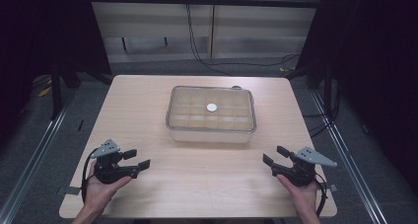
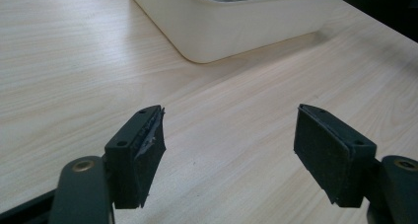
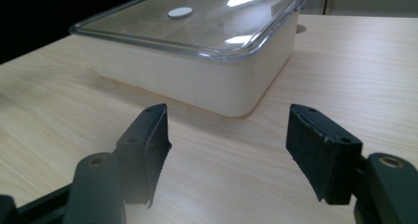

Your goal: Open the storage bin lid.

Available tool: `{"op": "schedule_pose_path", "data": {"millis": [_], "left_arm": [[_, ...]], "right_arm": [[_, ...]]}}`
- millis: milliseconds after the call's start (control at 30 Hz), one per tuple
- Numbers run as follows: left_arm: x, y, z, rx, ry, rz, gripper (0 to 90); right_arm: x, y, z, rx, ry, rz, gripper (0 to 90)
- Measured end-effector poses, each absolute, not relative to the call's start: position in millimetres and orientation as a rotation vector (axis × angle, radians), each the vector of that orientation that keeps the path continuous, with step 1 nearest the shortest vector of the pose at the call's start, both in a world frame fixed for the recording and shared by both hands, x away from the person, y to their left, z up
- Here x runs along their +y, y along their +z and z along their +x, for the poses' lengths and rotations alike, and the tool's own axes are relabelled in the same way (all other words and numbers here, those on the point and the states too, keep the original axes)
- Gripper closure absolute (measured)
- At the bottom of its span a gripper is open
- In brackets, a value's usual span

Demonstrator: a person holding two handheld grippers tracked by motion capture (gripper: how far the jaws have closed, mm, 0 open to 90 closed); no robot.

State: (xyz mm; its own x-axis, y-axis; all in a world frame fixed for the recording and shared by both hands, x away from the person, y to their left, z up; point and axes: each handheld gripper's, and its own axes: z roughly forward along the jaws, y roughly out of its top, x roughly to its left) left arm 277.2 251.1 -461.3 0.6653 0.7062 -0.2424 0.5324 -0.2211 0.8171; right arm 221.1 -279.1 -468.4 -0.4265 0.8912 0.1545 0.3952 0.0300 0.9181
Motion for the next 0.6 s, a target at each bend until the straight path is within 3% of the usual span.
{"op": "schedule_pose_path", "data": {"millis": [400, 600], "left_arm": [[248.2, -463.3, 278.0, 0.982, 0.211, 1.897, 26.5], [240.8, -463.3, 277.3, 0.977, 0.237, 1.959, 26.2]], "right_arm": [[-273.5, -460.6, 218.5, 1.870, 1.401, 1.286, 37.2], [-271.6, -455.9, 219.1, 1.876, 1.378, 1.271, 35.4]]}}
